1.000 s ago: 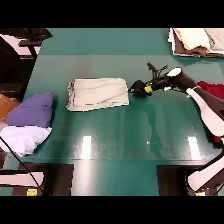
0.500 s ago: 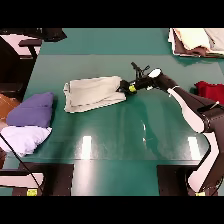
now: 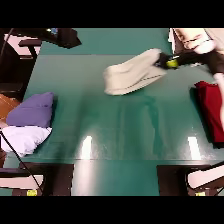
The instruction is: Fold the shirts.
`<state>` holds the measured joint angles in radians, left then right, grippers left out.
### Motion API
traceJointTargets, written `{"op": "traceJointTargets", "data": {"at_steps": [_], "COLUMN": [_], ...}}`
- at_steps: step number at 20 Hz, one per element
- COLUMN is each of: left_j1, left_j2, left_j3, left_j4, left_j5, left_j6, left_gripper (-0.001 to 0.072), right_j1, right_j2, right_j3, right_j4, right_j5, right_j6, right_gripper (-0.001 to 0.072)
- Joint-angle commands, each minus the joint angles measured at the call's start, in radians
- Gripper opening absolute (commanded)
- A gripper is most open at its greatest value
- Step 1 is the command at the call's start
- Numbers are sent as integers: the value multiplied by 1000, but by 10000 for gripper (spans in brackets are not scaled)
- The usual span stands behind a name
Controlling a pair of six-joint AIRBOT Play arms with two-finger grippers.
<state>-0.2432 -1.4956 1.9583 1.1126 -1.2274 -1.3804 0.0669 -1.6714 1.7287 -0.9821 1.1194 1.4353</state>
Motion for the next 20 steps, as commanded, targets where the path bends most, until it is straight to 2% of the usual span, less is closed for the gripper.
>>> {"op": "traceJointTargets", "data": {"at_steps": [1,4,8,12,16,20], "left_j1": [-92,-146,-181,-181,-181,-181], "left_j2": [0,0,0,0,0,0], "left_j3": [0,0,0,0,0,0], "left_j4": [3,3,2,2,3,4], "left_j5": [40,76,94,93,93,85], "left_j6": [2,1,0,-3,-3,1], "left_gripper": [29,29,29,29,29,29], "right_j1": [-246,-449,-607,-625,-626,-627], "right_j2": [133,190,200,213,282,355], "right_j3": [4,4,4,5,14,41], "right_j4": [-155,-153,-135,-130,-41,-163], "right_j5": [83,86,84,53,21,113], "right_j6": [60,60,45,18,11,14], "right_gripper": [13,13,13,13,13,13]}}
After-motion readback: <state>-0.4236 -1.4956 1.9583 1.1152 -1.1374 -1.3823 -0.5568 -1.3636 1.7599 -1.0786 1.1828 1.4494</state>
